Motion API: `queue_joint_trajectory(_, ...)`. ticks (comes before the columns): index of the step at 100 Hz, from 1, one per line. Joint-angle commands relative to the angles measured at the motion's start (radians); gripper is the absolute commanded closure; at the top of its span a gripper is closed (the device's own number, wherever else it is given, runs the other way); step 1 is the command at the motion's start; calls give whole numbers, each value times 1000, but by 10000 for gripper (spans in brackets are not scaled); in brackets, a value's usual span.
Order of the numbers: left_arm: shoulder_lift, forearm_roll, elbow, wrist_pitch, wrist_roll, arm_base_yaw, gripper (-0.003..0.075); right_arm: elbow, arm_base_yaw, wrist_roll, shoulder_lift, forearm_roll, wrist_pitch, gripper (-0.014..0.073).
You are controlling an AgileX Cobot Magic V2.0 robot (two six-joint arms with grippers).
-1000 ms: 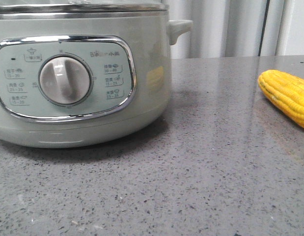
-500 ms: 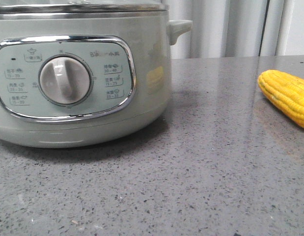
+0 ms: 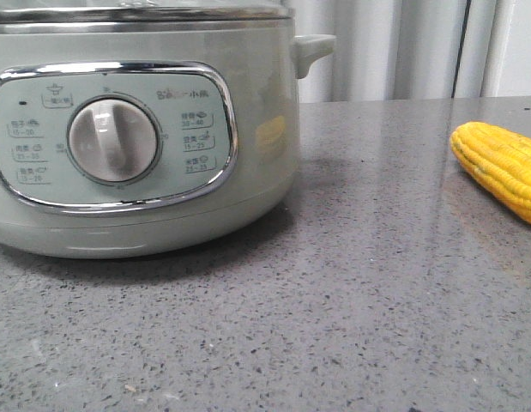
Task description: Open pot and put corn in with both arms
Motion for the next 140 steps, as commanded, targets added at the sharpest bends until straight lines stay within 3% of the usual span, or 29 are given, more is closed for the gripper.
queue_joint_trajectory(1,-30,-4,20,-50,-9,0,741,19,-4,-1,-22,2,-183,657)
queue_joint_trajectory(11,-30,-44,20,-74,-9,0,741,19,-4,-1,-22,2,-243,657)
queue_joint_trajectory(25,-30,-191,20,-153,-9,0,741,19,-4,-1,-22,9,-238,657)
queue_joint_trajectory(53,-30,-303,20,-249,-9,0,741,19,-4,-1,-22,16,-240,657)
queue_joint_trajectory(69,-30,-448,20,-305,-9,0,741,19,-4,-1,-22,211,-278,657)
queue_joint_trajectory(78,-30,-601,18,-357,-9,0,741,19,-4,-1,-22,324,-299,657)
queue_joint_trajectory(94,-30,-756,18,-404,-9,0,741,19,-4,-1,-22,383,-319,657)
queue_joint_trajectory(116,-28,-665,-71,-367,4,0,741,-85,-4,-1,-22,506,-274,657)
queue_joint_trajectory(140,105,-233,-334,-160,3,0,741,-337,-4,-3,58,399,-80,657)
